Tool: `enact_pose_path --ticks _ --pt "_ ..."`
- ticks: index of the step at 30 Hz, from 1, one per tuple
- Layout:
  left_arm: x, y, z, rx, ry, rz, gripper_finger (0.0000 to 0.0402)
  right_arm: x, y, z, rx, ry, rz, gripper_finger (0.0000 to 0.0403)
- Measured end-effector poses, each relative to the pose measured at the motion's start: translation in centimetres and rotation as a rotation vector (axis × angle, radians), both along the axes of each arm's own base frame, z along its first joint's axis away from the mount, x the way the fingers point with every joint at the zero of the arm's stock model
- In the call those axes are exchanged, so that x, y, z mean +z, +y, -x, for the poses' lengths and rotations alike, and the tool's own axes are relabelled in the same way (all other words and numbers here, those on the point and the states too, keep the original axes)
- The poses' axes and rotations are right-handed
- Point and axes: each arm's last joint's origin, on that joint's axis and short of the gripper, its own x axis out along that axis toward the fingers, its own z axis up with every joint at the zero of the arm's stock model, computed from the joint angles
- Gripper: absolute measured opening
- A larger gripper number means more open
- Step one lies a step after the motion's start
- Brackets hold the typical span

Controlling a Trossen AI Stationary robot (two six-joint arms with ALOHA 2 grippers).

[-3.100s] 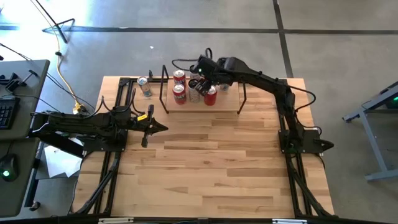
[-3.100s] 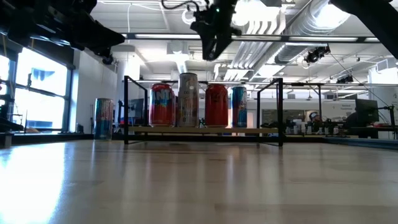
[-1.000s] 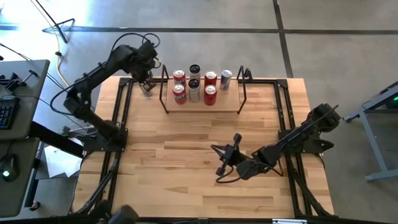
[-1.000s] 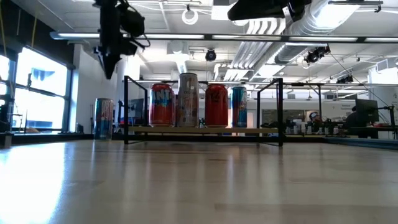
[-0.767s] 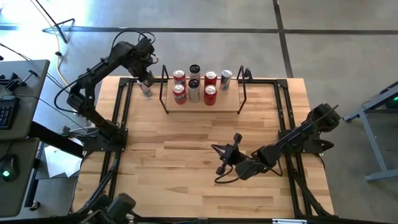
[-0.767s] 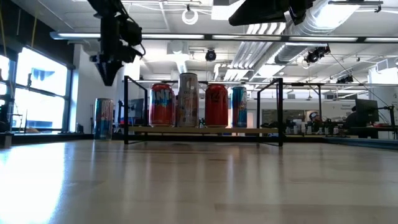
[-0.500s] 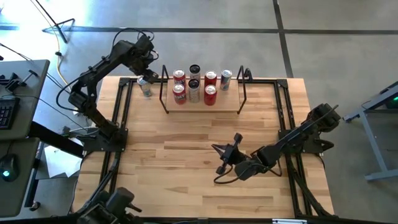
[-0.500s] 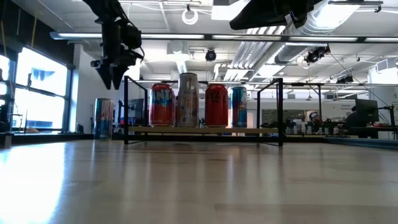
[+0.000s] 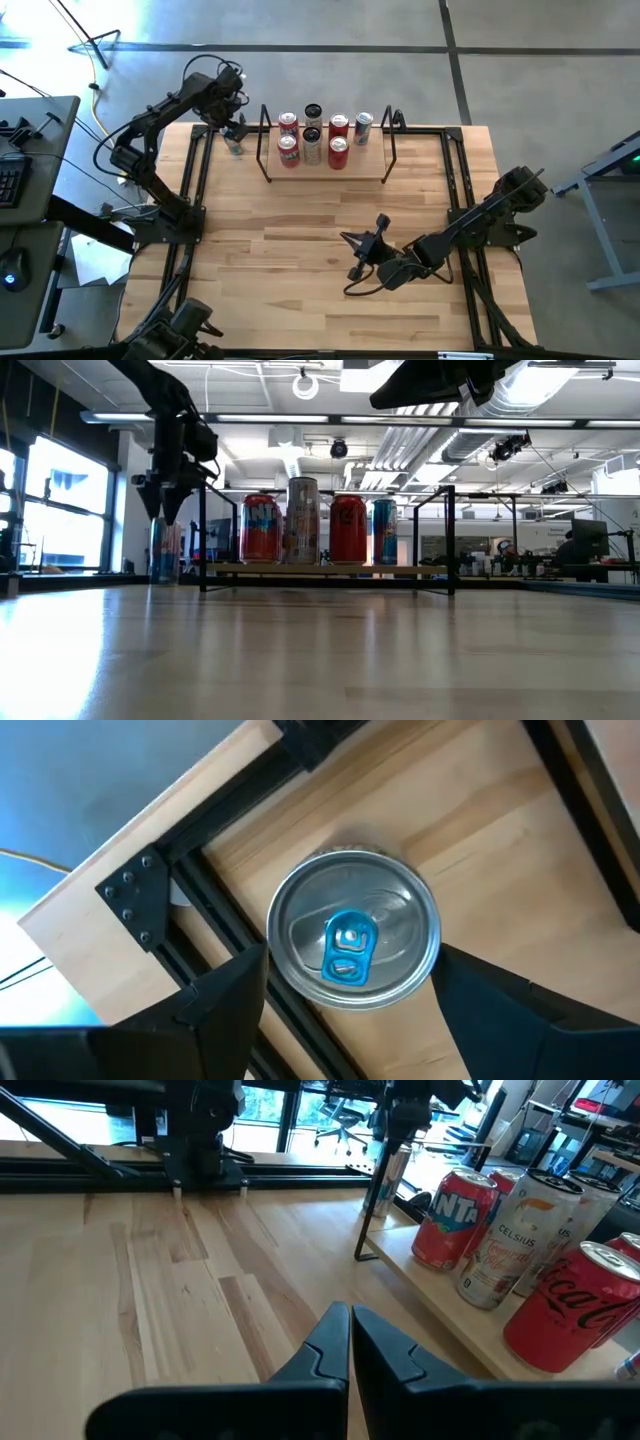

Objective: Place canned beverage on shelf
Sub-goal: Put the blue soda can on the shelf aligned with the blue soda can

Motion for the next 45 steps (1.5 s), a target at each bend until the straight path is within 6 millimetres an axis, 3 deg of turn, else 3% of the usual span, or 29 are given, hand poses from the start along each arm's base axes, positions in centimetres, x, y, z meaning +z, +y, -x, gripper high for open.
enact_pose_path --ticks 12,19,23,27,33,45 --pt "-1.4 0.4 -0.2 -0.036 -0.029 -0.046 0.0267 0.0 0.0 0.0 0.002 0.000 -0.001 0.0000" --pt "-1.4 0.3 -0.4 -0.032 0.013 -0.070 0.0221 0.0 0.0 0.0 0.002 0.001 -0.001 0.0000" --pt "-1.0 -0.2 -0.7 -0.051 0.022 -0.077 0.0221 0.0 -0.1 -0.1 0.001 0.001 -0.002 0.0000" --pt "0.9 -1.3 -0.8 -0.047 0.015 -0.082 0.0221 0.0 -0.1 0.0 0.001 0.004 -0.001 0.0000" --pt "3.9 -4.4 -0.4 -0.035 -0.032 -0.110 0.0221 -0.1 -0.1 0.0 0.002 0.018 0.008 0.0000" --pt "8.5 -14.0 1.4 -0.102 -0.051 -0.072 0.0221 -0.2 -0.1 0.0 0.002 0.021 0.010 0.0000"
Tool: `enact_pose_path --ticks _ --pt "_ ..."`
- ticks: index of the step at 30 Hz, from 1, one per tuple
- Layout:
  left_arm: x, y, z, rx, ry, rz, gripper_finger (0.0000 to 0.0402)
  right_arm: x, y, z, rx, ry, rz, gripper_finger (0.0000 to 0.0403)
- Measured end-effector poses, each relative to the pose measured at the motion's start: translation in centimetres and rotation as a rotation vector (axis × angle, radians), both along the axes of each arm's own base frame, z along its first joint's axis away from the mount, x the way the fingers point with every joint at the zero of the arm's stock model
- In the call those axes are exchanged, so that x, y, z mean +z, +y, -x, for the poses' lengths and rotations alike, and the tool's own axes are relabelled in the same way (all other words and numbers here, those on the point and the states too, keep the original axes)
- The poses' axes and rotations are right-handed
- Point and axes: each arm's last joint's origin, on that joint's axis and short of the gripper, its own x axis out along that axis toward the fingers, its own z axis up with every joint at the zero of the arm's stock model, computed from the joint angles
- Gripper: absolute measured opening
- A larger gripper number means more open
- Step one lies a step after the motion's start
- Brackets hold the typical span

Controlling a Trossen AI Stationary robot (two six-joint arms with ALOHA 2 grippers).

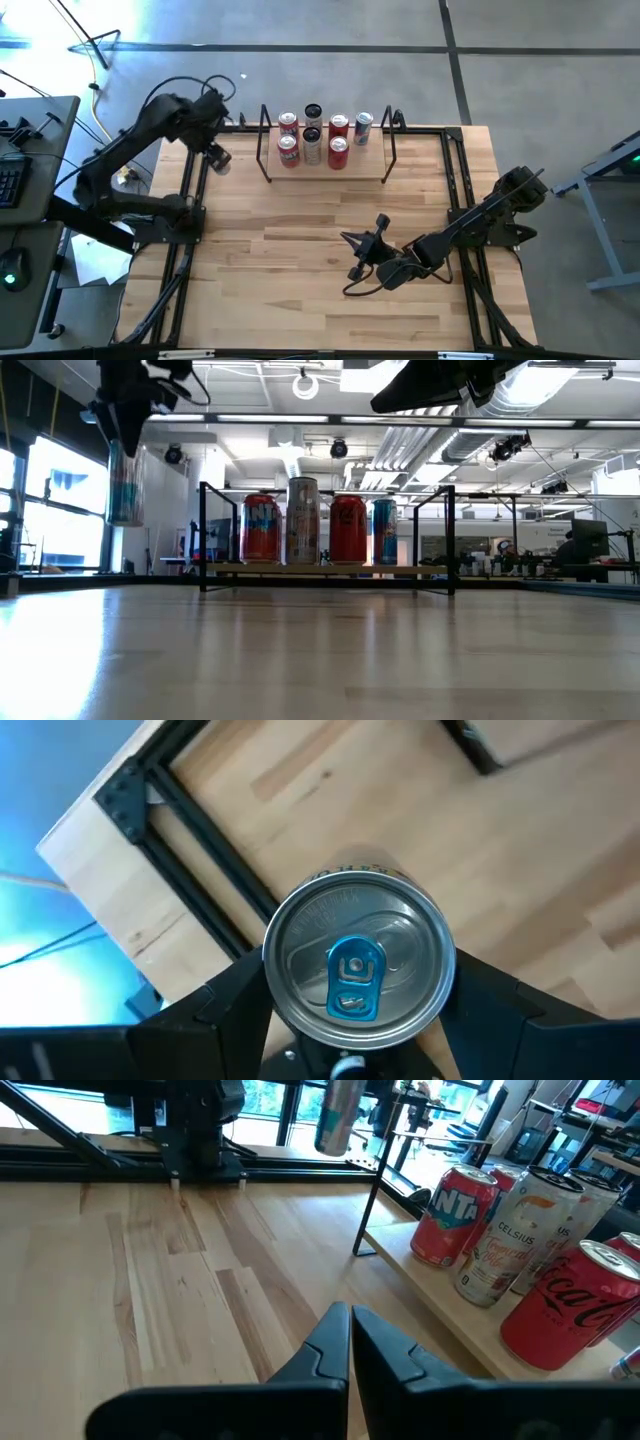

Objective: Place canned beverage on shelf
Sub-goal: Put the blue soda can on the shelf aligned with the blue soda can

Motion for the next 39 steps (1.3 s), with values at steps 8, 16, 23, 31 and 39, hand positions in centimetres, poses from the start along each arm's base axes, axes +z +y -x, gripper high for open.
enact_pose_path --ticks 8,16,23,31,39 --pt "-0.7 -5.6 -1.3 -0.121 -0.052 0.024 0.0221 0.0 0.0 0.0 0.012 -0.001 -0.021 0.0000" --pt "-6.3 -10.5 -5.7 -0.289 -0.129 0.145 0.0221 -0.1 0.1 0.0 0.033 0.005 -0.038 0.0000" --pt "-9.1 -11.8 -11.7 -0.381 -0.155 0.166 0.0221 -0.1 0.1 0.0 0.028 -0.003 -0.053 0.0000" --pt "-10.1 -11.1 -17.5 -0.427 -0.105 0.168 0.0221 -0.2 -0.1 -0.1 0.018 0.003 -0.045 0.0000" --pt "-8.6 -10.3 -21.9 -0.484 -0.172 0.138 0.0221 -0.3 -0.4 -0.1 0.007 0.017 -0.037 0.0000"
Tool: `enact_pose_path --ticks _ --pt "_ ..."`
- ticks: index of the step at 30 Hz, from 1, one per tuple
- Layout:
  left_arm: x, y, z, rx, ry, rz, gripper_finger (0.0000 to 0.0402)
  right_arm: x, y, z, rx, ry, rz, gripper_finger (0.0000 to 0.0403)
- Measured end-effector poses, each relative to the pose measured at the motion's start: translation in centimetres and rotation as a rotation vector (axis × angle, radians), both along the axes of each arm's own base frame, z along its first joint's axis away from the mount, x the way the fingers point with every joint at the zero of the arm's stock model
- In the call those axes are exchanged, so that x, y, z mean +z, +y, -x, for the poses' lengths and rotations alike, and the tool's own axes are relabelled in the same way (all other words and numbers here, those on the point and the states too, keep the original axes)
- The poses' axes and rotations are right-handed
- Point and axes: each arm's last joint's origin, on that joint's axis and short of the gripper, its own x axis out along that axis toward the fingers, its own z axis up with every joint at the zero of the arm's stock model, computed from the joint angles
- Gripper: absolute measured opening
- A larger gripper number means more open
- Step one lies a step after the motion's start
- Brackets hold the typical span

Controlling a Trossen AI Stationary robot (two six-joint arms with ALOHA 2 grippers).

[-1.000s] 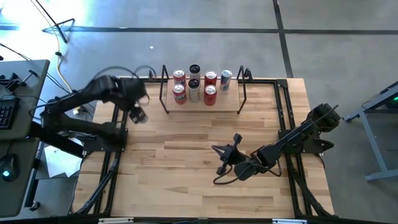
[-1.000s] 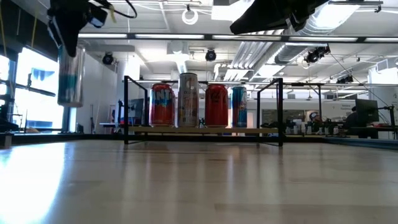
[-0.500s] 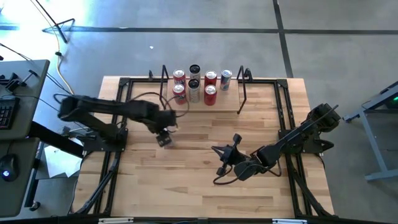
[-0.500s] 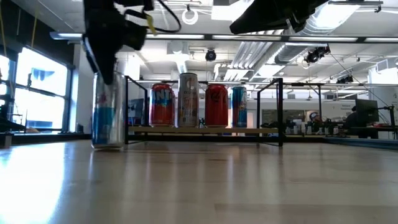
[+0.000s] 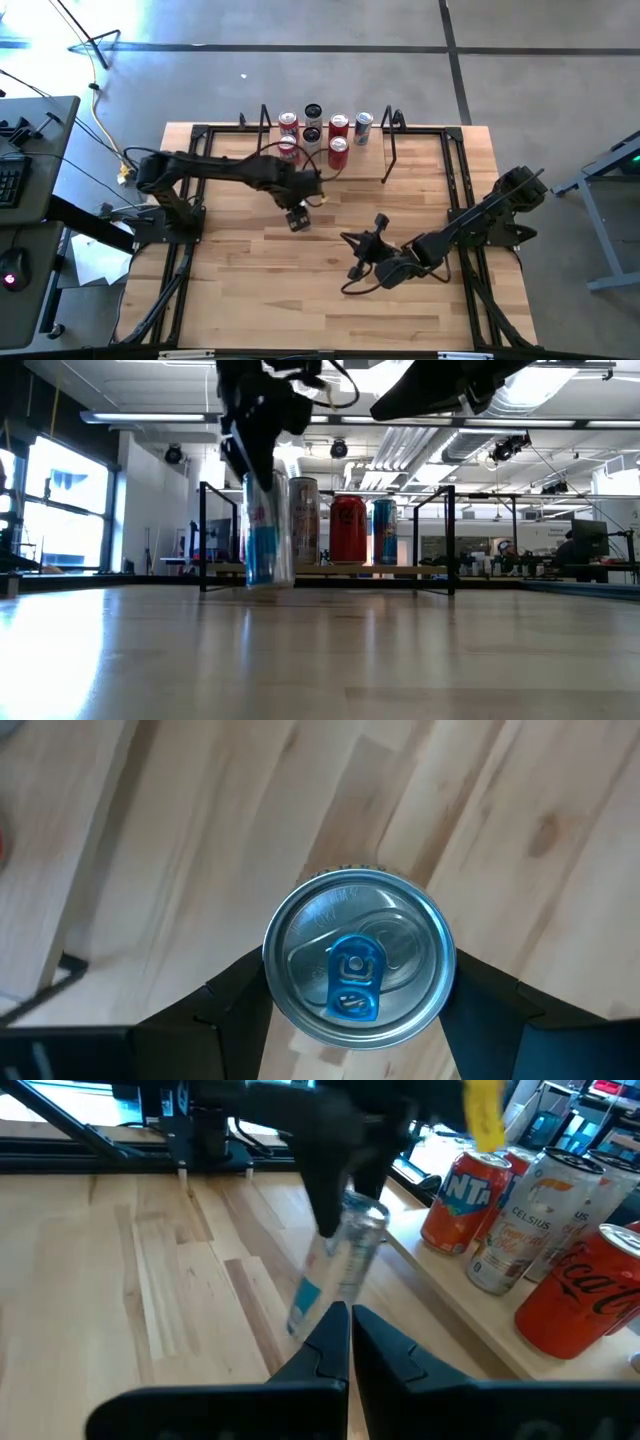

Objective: Place canned beverage on shelf
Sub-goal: Put the blue soda can on the shelf aligned with the blue soda can

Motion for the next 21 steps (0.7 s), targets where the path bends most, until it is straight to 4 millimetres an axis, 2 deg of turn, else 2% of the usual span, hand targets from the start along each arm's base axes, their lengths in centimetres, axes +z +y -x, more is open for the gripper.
enact_pose_path --ticks 8,15,21 --pt "-1.8 1.3 -1.2 0.030 0.038 0.020 0.0221 -0.1 0.0 0.0 -0.004 0.003 -0.007 0.0000" --pt "-1.7 1.4 -1.3 0.029 0.020 0.048 0.0223 -0.1 0.0 0.0 -0.002 0.004 -0.008 0.0000" --pt "-1.6 1.3 -1.3 0.026 0.019 0.063 0.0258 -0.1 0.0 0.1 -0.001 0.005 -0.007 0.0000"
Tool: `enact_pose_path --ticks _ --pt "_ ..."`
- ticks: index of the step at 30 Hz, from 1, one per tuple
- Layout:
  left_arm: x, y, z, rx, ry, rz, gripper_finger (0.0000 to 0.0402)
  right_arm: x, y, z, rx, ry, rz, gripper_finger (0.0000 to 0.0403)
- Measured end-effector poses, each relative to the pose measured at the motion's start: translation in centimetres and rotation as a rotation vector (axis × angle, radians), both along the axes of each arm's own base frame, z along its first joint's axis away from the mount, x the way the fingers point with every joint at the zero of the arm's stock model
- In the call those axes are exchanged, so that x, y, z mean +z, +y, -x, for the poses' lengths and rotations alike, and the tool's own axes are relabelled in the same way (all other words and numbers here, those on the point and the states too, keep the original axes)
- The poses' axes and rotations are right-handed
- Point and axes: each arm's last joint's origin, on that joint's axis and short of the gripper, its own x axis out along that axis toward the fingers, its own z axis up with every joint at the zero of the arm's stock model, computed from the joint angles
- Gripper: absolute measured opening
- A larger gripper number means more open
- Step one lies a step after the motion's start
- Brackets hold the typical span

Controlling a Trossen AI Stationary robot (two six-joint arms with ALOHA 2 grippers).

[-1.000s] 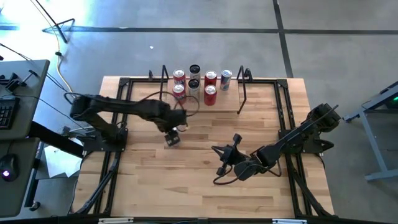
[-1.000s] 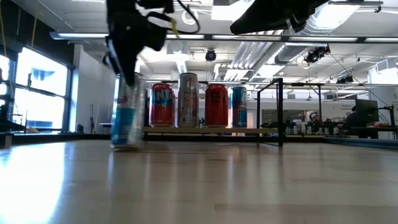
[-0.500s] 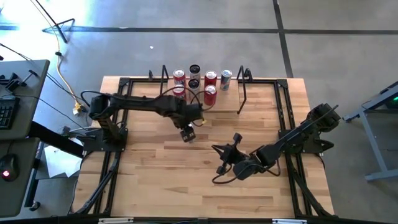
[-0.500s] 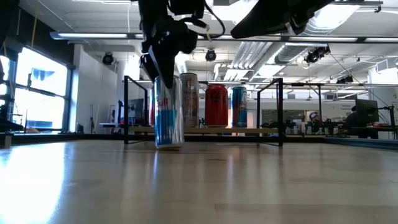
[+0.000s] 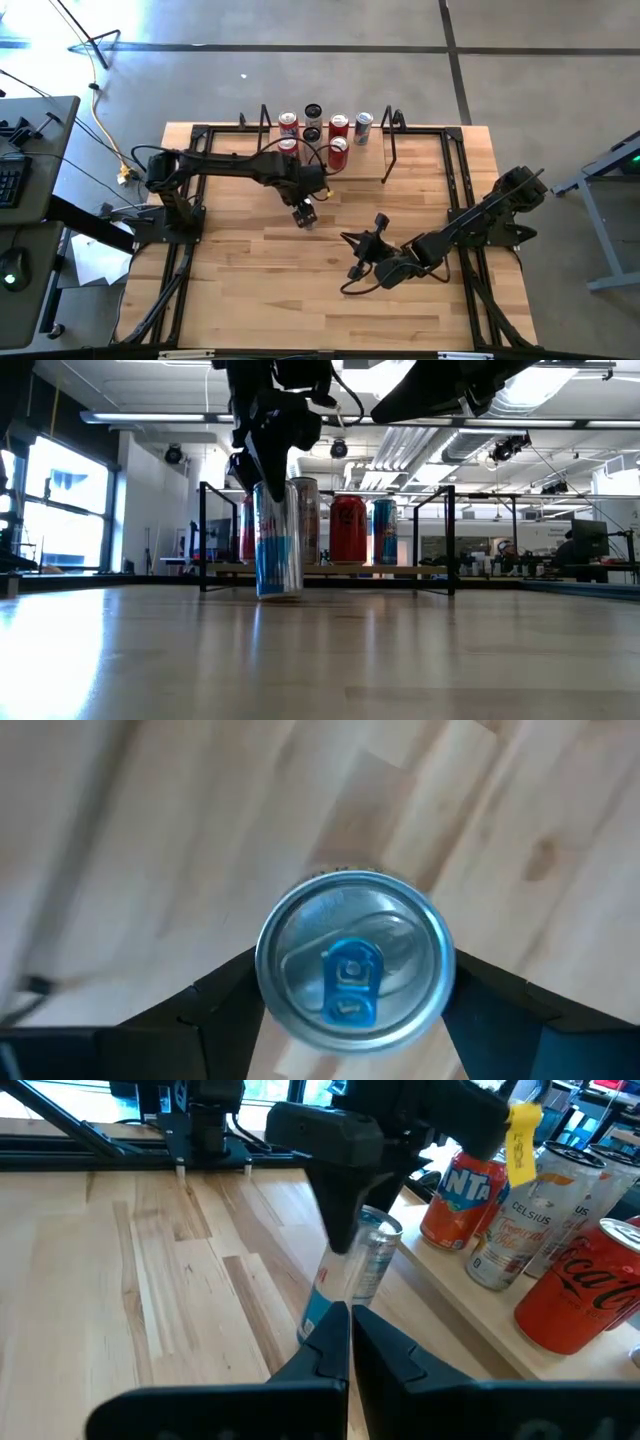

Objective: Place canned beverage on shelf
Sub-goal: Put the blue soda can on the shelf aligned with the blue soda can

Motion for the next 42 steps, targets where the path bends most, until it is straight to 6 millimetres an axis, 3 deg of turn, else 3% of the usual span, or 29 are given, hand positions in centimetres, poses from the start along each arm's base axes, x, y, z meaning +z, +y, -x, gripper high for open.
enact_pose_path --ticks 23,35,42 --pt "-0.25 -0.22 0.02 -0.073 0.010 0.020 0.0269 -0.05 0.01 0.02 0.004 0.006 0.001 0.0000" --pt "-0.13 -0.20 0.03 -0.107 0.005 0.012 0.0323 -0.06 0.03 0.02 0.010 0.008 -0.002 0.0000" --pt "0.12 -0.22 0.15 -0.152 0.004 -0.037 0.0328 -0.06 0.03 0.02 0.016 0.017 0.012 0.0000"
